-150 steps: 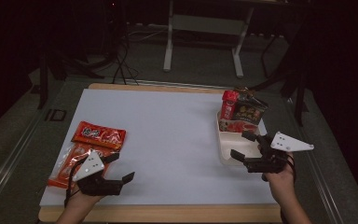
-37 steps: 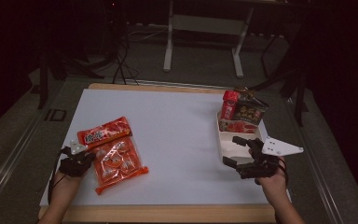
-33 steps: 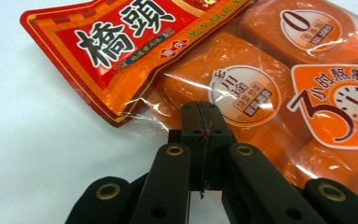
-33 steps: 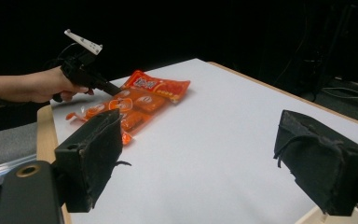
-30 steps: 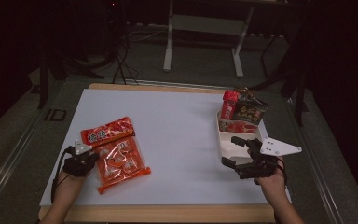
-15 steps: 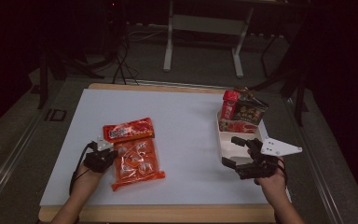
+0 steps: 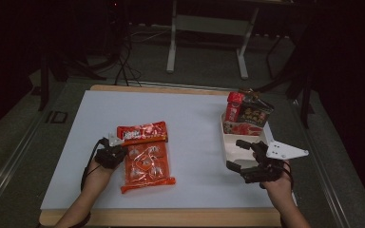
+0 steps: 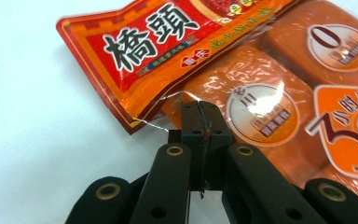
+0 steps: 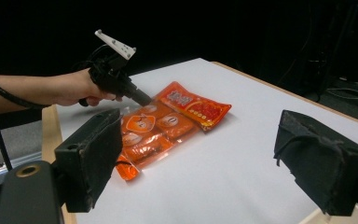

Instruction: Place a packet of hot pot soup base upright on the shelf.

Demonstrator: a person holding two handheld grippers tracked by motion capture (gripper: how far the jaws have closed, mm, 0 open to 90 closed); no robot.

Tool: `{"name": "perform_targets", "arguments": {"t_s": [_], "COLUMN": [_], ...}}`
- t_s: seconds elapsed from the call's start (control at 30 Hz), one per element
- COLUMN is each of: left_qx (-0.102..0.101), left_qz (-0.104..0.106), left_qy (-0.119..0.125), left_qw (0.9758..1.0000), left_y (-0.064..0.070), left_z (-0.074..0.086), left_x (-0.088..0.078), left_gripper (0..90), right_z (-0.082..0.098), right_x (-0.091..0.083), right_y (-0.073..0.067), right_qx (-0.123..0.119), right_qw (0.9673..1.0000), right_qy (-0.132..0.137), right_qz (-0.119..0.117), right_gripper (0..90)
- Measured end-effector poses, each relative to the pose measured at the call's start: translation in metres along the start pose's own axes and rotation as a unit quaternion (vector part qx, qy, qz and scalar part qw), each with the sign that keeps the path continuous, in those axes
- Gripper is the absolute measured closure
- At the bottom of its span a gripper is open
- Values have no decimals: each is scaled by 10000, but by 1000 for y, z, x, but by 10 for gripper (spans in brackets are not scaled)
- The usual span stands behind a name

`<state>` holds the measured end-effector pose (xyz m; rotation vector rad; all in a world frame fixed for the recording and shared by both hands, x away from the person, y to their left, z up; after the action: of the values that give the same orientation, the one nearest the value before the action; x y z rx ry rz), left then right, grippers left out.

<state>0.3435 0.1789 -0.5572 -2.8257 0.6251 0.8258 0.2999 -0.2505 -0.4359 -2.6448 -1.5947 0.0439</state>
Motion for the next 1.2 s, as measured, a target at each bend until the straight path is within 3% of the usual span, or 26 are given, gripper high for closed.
{"name": "perform_targets", "arguments": {"t_s": [0.1,0.23,0.57,0.63,0.7,0.97,1.1,1.2], "left_qx": [118,104,-63,92,117,643,744,781], "left_qz": [68,253,553,553,578,877,1039,1071], "left_qy": [-27,-25,-190,-180,-170,-149,-105,-105], "left_qw": [9999,9996,9983,9983,9981,9940,9917,9911], "left_y": [3,5,8,14,18,59,74,78], "left_z": [3,8,6,4,3,-12,-18,-20], "left_x": [-3,-10,-6,-3,-1,21,30,32], "left_gripper": [900,900,900,900,900,900,900,900], "right_z": [0,0,2,2,2,0,1,2], "right_x": [-2,-4,-1,-1,-1,-2,-3,-2], "right_y": [1,2,-1,-1,-1,-2,-1,-2], "right_qx": [12,20,7,-4,3,-10,-16,-5], "right_qw": [10000,10000,10000,10000,10000,10000,10000,10000], "right_qy": [15,31,-44,-51,-45,-10,-16,-24], "right_qz": [13,41,2,4,-11,-13,-18,-28], "right_gripper": [149,149,151,151,151,151,151,152]}}
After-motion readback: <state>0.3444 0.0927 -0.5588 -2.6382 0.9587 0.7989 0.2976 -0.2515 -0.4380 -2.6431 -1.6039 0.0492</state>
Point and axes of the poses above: each handheld gripper's, and its own axes: x roughly forward along the jaws, z roughly out of its underside, y roughly to its right, the point moved 4 cm from there along x, roughly forward along the jaws, and after that the axes turned 15 degrees about y, right-handed, at the moved point
